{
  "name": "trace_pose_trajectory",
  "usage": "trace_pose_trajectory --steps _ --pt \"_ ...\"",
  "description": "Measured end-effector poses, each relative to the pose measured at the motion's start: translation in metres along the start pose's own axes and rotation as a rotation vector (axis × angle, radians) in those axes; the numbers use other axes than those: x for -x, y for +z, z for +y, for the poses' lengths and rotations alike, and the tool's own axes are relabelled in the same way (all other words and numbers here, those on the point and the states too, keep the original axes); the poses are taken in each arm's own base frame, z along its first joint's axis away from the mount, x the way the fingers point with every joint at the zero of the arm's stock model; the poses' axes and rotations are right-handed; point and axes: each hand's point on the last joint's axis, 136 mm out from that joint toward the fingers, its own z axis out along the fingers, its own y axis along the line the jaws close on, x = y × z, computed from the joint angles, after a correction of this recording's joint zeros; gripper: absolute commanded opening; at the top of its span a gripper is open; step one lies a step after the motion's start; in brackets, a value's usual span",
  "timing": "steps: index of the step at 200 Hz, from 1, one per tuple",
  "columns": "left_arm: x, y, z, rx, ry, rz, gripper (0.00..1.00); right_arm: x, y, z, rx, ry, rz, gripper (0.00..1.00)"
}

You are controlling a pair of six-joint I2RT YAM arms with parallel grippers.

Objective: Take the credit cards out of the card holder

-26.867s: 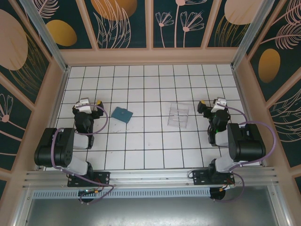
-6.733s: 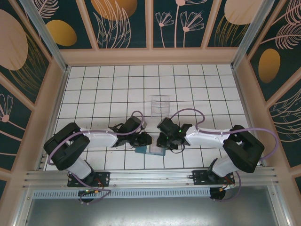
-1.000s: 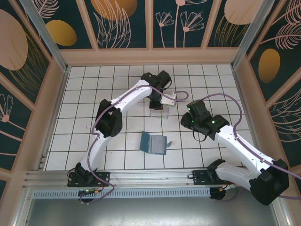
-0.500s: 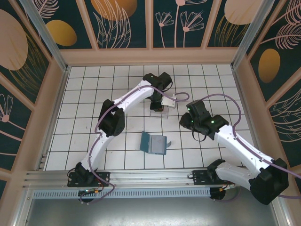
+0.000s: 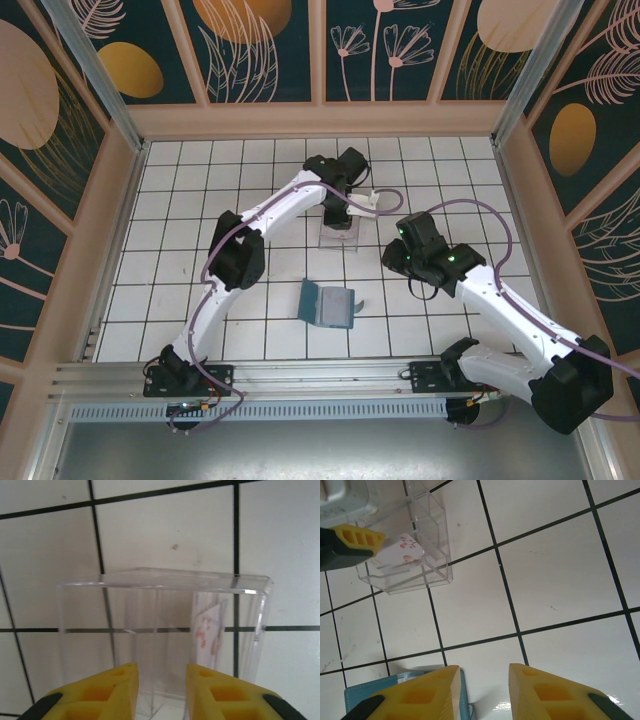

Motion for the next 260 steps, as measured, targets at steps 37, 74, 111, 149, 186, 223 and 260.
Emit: trace_pose_trajectory --steps 37,74,111,149,186,223,260 --pt "0.008 -0.026 0.017 0.125 -0.107 -0.068 0.36 -0.005 0.000 0.009 0.034 -0.003 0.019 0.33" --pt "0.010 -0.083 0.020 0.270 -0.329 -0.223 0.35 -0.027 0.008 0.032 0.086 -0.045 0.085 0.34" --pt "-0.011 -0.139 0.012 0.403 -0.667 -0.394 0.39 -0.063 0.024 0.055 0.105 -0.105 0.193 0.34" --pt "-0.054 -0.151 -0.007 0.426 -1.015 -0.457 0.42 -0.094 0.041 0.070 0.122 -0.151 0.293 0.35" --pt "-0.073 -0.137 -0.034 0.343 -1.246 -0.483 0.40 -0.115 0.054 0.072 0.118 -0.165 0.366 0.36" --pt "-0.071 -0.133 -0.050 0.232 -1.429 -0.530 0.34 -0.129 0.061 0.052 0.075 -0.164 0.399 0.34" --pt "-0.051 -0.117 -0.071 0.126 -1.495 -0.508 0.29 -0.140 0.068 0.029 0.030 -0.155 0.422 0.29"
